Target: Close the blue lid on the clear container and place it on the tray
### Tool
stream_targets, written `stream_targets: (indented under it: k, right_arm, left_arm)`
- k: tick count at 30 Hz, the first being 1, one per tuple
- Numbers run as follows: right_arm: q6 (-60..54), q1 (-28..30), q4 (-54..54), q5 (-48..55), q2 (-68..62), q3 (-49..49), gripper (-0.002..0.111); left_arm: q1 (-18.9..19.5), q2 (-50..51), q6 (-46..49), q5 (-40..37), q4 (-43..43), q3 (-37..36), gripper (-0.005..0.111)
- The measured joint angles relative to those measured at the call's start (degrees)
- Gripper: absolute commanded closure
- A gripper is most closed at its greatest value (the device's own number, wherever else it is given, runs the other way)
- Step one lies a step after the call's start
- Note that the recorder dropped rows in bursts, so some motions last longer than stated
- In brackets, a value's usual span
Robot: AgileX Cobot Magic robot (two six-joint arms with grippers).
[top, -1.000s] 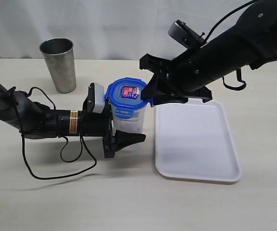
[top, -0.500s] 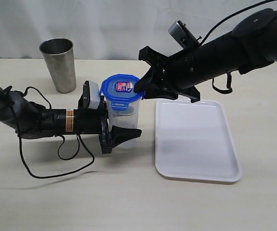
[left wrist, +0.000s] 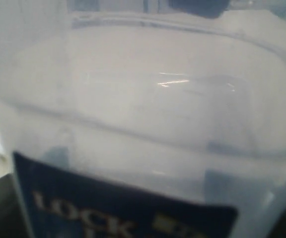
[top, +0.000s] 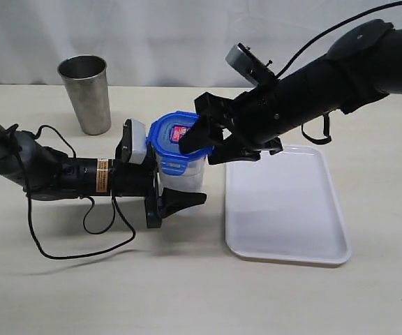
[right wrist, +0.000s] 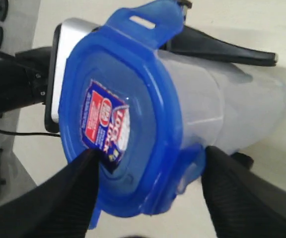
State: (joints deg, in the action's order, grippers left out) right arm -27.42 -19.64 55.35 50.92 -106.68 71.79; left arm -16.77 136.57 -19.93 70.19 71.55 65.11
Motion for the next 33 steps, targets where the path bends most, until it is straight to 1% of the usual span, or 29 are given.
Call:
stream_targets:
  k: [2,5,8,12,15,18,21,23,24,27,33]
  right_arm:
    - [1.1,-0.5,-5.0,0.4,1.2,1.3,0.049]
    - [5.6,-1.3,-13.3,0.7,2.9,4.0,0.049]
    - [7.5,-1.5,-18.8,3.3,3.0,7.9,0.049]
    - [8.6,-1.6,-22.4,5.5,3.3,13.8,0.05]
    - [5.1,-1.6,-23.4,8.8,3.3,17.0,0.05]
    - [-0.9,-2.7,-25.0,12.8,3.4,20.6,0.055]
    - [-6.9,-5.6,-27.6,13.8,3.8,21.0,0.057]
    - [-8.7,-8.7,-31.6,14.2,3.9,21.2,0.057]
    - [-8.5,-12.3,-37.6,14.1,3.9,21.2,0.057]
    - [-6.3,-17.1,-48.5,14.0,3.9,21.1,0.057]
    - [-1.1,-24.5,-63.3,9.3,3.9,18.4,0.057]
  left_arm:
    - [-0.5,0.0,0.5,-0.1,0.3,0.1,0.107]
    - [-1.3,-0.1,-0.9,-0.6,0.2,0.1,0.107]
    - [-1.4,-0.1,-2.0,-1.1,-0.8,0.1,0.107]
    - [-1.4,-0.1,-2.7,-1.3,-0.8,0.1,0.107]
    - [-1.4,-0.1,-2.7,-1.3,-0.8,0.1,0.107]
    - [-1.4,-0.1,-2.7,-1.3,-0.8,0.1,0.107]
    - [-1.4,-0.1,-2.7,-1.3,-0.9,0.1,0.107]
    - [-1.4,-0.1,-2.7,-1.4,-0.9,0.1,0.107]
    - [-1.4,-0.1,-2.7,-1.4,-0.9,0.1,0.107]
    - [-1.4,-0.1,-2.8,-1.4,-0.9,0.1,0.107]
    - [-1.4,-0.1,-2.9,-1.4,-0.9,0.1,0.107]
